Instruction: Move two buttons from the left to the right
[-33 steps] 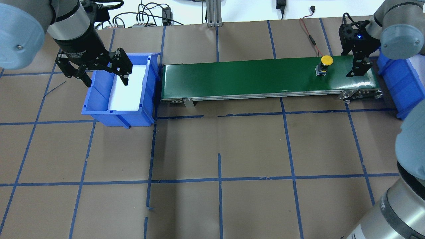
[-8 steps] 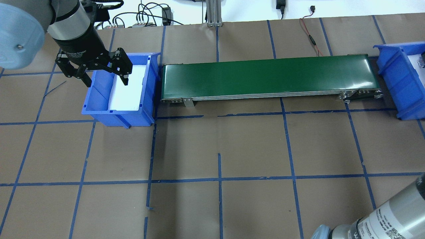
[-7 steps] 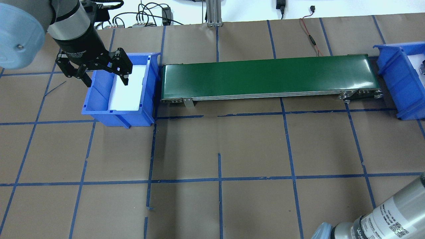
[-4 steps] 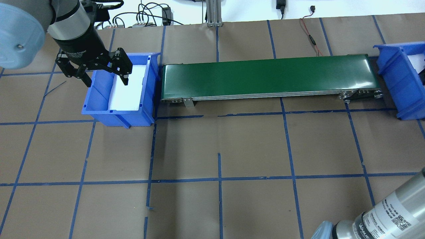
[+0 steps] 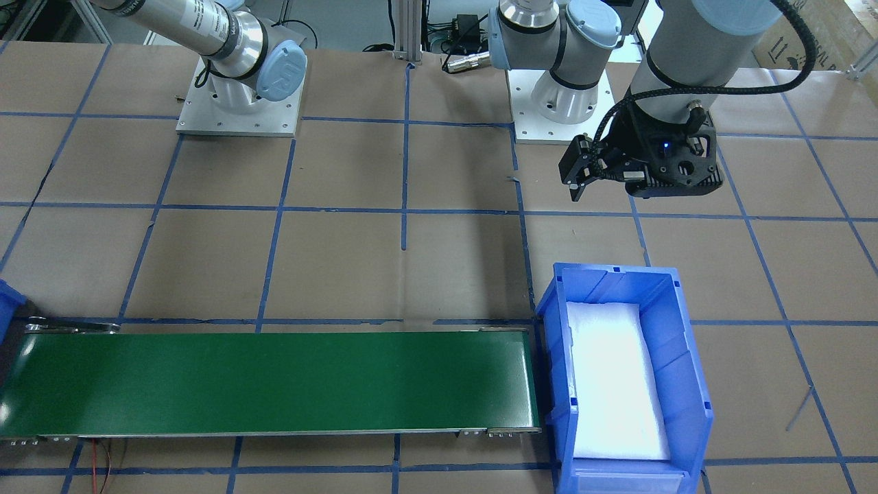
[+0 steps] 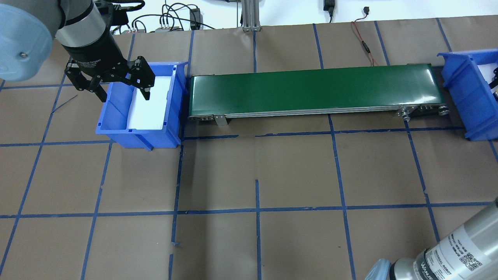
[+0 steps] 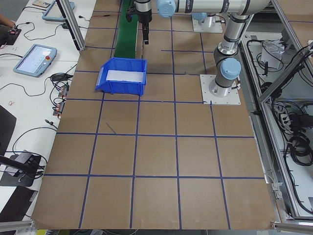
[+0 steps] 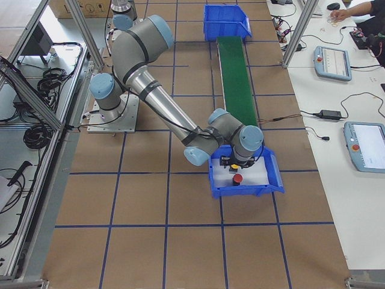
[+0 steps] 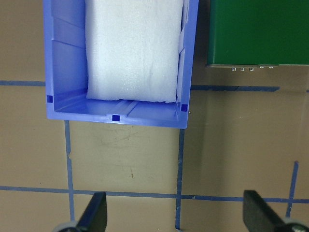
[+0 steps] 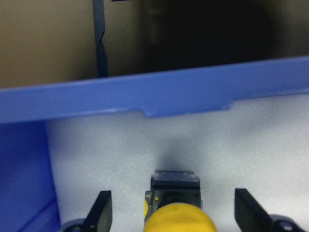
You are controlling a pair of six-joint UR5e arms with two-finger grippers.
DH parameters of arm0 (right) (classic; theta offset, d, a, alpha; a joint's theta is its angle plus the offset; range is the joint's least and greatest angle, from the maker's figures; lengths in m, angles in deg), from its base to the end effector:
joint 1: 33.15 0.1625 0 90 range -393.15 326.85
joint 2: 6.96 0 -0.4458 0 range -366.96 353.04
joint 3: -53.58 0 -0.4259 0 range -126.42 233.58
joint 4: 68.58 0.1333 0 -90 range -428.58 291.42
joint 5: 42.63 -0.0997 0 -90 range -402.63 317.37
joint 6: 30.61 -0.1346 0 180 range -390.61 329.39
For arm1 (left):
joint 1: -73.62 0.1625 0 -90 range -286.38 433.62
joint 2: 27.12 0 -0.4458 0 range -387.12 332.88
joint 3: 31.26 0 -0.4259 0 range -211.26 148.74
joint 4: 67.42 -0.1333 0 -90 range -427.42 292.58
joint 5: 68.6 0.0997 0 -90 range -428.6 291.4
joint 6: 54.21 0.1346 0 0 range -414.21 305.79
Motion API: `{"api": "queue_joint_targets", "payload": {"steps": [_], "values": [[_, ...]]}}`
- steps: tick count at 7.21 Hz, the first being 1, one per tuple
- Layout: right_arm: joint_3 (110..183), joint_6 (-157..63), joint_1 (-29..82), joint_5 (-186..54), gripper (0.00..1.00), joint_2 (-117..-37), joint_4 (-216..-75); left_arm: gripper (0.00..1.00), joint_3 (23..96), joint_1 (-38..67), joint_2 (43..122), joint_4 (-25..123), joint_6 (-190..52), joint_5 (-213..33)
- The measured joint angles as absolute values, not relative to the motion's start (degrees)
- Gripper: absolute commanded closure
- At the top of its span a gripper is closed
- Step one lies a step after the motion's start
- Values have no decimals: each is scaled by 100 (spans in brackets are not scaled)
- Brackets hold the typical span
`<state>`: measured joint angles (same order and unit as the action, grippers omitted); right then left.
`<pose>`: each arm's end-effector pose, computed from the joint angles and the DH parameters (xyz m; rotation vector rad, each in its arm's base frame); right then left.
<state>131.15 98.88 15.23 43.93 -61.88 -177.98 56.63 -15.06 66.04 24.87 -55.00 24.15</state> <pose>-0.3866 -0.6480 0.2235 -2.1346 2.2193 -0.0854 -0.1143 -0.5449 0.4598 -0.0548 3.0921 0.0905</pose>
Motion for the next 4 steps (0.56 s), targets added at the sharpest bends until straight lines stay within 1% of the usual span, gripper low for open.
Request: {"api": "queue_joint_targets", "payload": {"steps": [3,4], "values": [[13203,9081,1931,4777,0,-7422,-16538,0,5662,-1506,6603,2489,-5500,2421],[13452,8550,2107,4946,0,-8027,-16126,0,5662,-1506,6603,2487,-5500,2421]]}}
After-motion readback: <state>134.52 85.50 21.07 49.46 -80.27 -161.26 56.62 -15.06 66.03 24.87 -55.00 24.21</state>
